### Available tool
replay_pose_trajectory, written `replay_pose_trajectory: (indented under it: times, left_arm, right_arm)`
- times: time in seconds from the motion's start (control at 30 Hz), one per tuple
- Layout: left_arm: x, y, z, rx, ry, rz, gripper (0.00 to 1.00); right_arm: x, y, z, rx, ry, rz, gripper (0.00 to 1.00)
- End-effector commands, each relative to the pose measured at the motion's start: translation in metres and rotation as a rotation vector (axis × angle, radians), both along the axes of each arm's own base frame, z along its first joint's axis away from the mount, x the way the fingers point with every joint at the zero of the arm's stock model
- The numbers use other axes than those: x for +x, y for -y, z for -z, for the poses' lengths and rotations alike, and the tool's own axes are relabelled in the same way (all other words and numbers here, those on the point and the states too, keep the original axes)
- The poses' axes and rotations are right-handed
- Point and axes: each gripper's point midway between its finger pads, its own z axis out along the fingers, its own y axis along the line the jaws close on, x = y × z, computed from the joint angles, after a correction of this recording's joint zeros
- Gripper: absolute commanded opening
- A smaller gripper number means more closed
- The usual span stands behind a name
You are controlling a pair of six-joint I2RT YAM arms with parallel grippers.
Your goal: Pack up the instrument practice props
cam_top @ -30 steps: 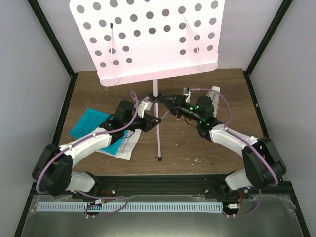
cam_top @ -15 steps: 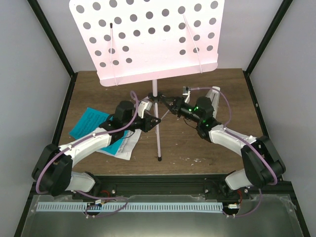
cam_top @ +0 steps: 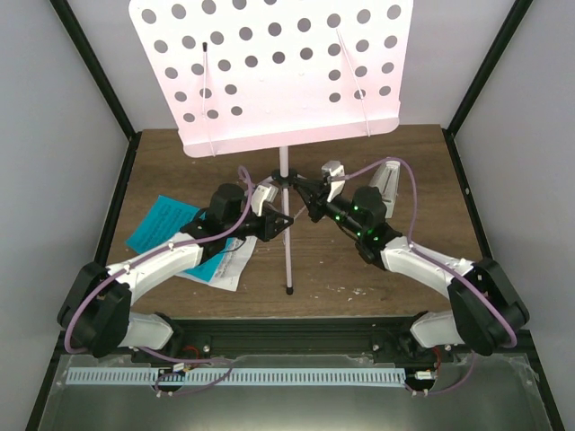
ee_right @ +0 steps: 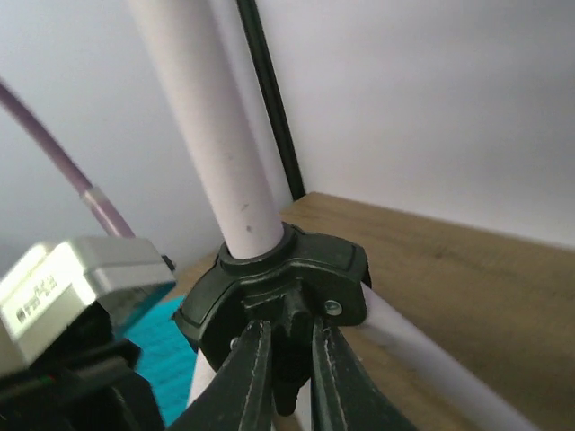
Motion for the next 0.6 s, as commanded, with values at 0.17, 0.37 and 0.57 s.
replay_pose_trajectory:
  times: [0.17,0.37,0.57]
  left_arm:
    - [0.001,-0.008,0.006,-0.001,-0.086,-0.051,0.0]
    - [-0.001,-0.008,0.007,0.006,-0.088,-0.043,0.0]
    - [-0.001,-0.009,0.007,0.004,-0.089,-0.048,0.0]
  right_arm:
    - [0.007,0.01,-0.027,-0.486,0.671,0.113,0.01]
    - [0.004,0.004,-0.017,-0.818,1.017,0.092,0.06]
    - [0.01,0.017,-0.051,-0.884,1.14,0.288,0.17]
